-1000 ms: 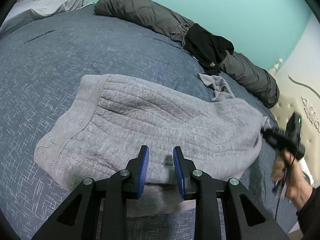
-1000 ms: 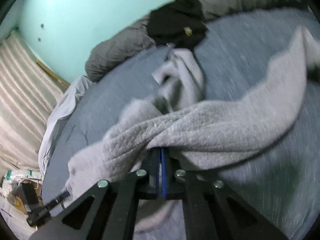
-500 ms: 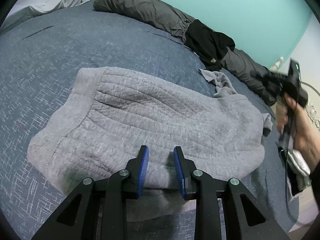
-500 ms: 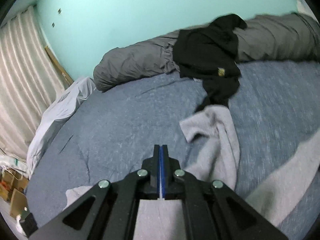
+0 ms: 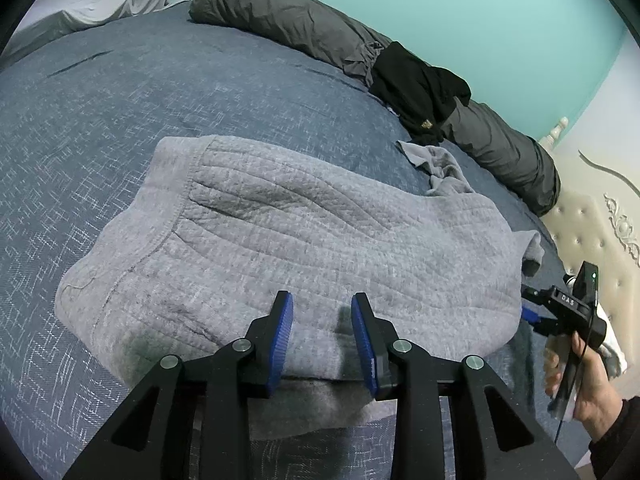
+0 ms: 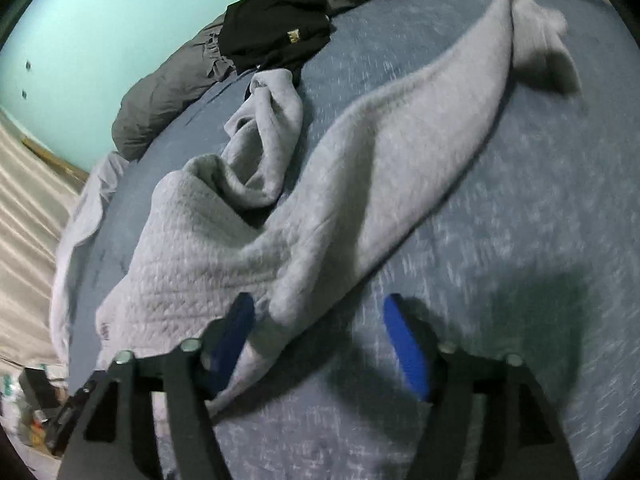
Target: Fold clothes
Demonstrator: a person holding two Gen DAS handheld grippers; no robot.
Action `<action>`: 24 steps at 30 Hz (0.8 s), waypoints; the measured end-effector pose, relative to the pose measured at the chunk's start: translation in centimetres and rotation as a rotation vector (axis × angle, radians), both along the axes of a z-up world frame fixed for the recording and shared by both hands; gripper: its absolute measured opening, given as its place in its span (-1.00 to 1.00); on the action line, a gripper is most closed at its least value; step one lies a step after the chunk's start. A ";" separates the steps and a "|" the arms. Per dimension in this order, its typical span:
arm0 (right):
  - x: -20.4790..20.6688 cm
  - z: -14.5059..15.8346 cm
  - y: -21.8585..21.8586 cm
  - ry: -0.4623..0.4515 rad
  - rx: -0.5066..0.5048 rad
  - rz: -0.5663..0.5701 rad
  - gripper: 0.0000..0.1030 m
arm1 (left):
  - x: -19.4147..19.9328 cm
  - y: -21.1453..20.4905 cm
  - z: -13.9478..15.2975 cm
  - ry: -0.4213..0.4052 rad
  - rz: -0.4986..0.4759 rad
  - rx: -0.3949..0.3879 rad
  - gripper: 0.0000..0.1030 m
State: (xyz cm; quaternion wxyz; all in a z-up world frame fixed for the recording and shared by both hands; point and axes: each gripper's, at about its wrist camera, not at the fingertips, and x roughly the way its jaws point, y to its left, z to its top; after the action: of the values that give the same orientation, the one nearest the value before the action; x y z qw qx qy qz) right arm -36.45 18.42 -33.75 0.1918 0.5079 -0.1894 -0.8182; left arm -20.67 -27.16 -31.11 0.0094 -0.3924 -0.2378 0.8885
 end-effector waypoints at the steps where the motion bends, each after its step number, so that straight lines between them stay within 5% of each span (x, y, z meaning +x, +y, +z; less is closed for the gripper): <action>1: 0.0 -0.3 -0.1 -0.009 -0.013 0.002 0.34 | 0.0 0.0 0.0 0.000 -0.001 0.000 -0.35; 4: -1.0 -0.7 -1.6 -0.008 -0.033 0.028 0.33 | -0.1 0.1 -0.1 -0.001 -0.005 0.001 -0.34; 11: -3.9 2.4 -4.9 0.109 -0.018 0.062 -0.72 | -0.4 0.2 -0.2 -0.005 -0.006 0.008 -0.34; 24: -13.3 12.0 -14.3 0.347 0.029 0.171 -0.81 | -0.6 0.5 -0.3 0.008 -0.014 0.002 -0.34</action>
State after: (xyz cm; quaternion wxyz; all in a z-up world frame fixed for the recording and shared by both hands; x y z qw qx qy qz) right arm -49.78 4.07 -21.77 0.2832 0.3762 -0.0978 -0.8768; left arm -21.29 -26.64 -31.39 0.0172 -0.3905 -0.2359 0.8897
